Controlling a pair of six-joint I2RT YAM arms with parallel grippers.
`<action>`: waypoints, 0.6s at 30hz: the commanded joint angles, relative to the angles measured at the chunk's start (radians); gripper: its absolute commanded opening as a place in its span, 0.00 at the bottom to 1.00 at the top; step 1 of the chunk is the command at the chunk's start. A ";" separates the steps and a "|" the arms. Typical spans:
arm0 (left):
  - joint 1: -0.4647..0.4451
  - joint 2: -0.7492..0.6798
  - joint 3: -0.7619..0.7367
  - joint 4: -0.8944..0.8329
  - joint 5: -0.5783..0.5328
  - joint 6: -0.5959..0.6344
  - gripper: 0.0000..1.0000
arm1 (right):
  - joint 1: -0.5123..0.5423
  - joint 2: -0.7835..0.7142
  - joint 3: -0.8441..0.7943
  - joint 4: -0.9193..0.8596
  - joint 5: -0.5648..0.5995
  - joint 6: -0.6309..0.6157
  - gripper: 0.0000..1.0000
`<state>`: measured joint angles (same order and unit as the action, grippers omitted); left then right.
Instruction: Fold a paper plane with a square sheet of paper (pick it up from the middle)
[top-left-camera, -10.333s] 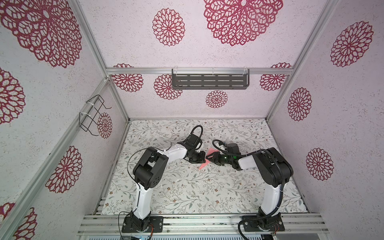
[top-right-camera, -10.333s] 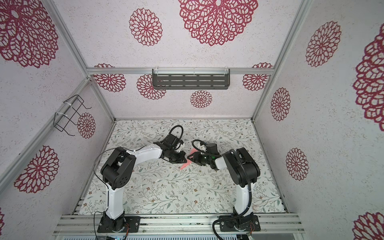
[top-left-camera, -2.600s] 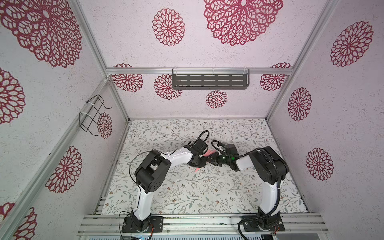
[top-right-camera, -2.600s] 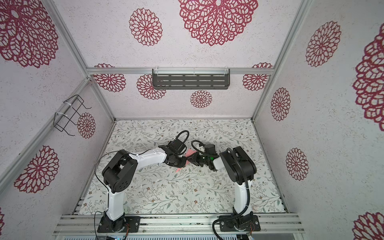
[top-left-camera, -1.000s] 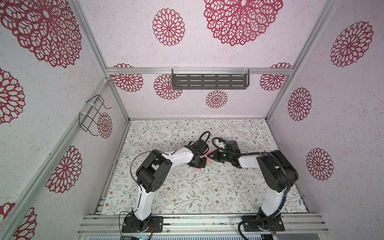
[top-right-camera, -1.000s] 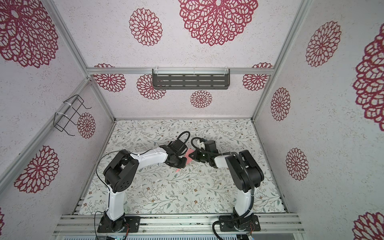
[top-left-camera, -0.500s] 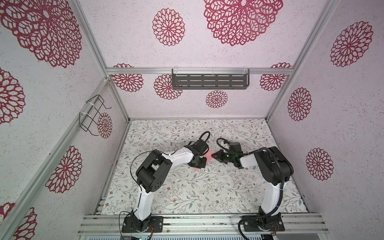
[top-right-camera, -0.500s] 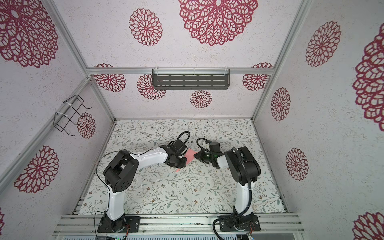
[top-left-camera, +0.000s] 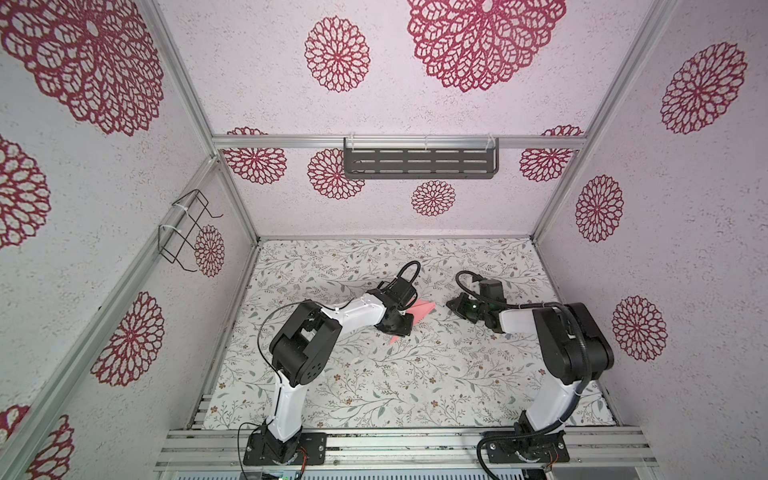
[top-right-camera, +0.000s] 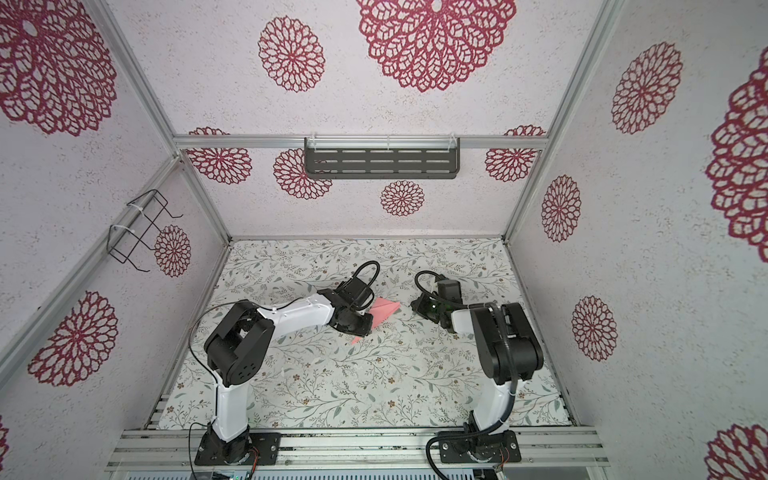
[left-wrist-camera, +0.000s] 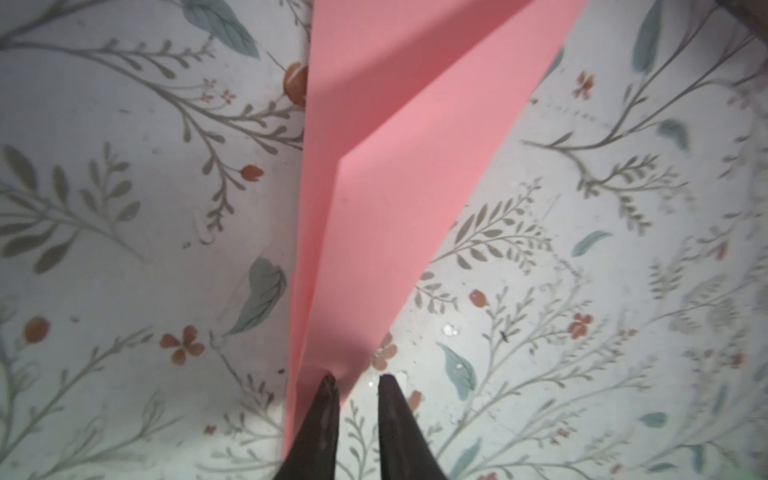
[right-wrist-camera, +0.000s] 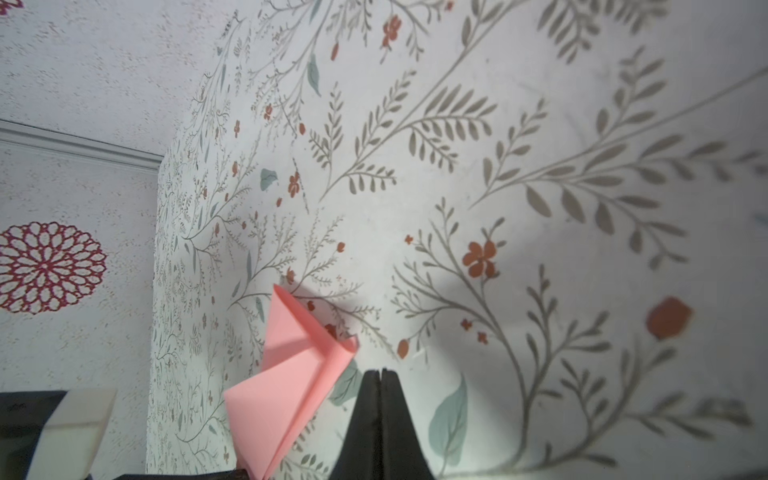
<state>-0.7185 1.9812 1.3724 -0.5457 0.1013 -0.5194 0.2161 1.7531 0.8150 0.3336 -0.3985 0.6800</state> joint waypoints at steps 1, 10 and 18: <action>0.029 -0.163 0.019 0.099 -0.008 0.010 0.40 | 0.035 -0.086 0.050 -0.157 0.099 -0.058 0.18; 0.199 -0.462 -0.216 0.233 -0.222 -0.067 0.74 | 0.207 -0.118 0.183 -0.465 0.298 0.057 0.48; 0.384 -0.688 -0.346 0.175 -0.280 -0.028 0.94 | 0.452 -0.016 0.434 -0.739 0.612 0.186 0.85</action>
<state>-0.3668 1.3708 1.0409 -0.3599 -0.1364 -0.5632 0.6106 1.7073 1.1645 -0.2539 0.0410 0.7879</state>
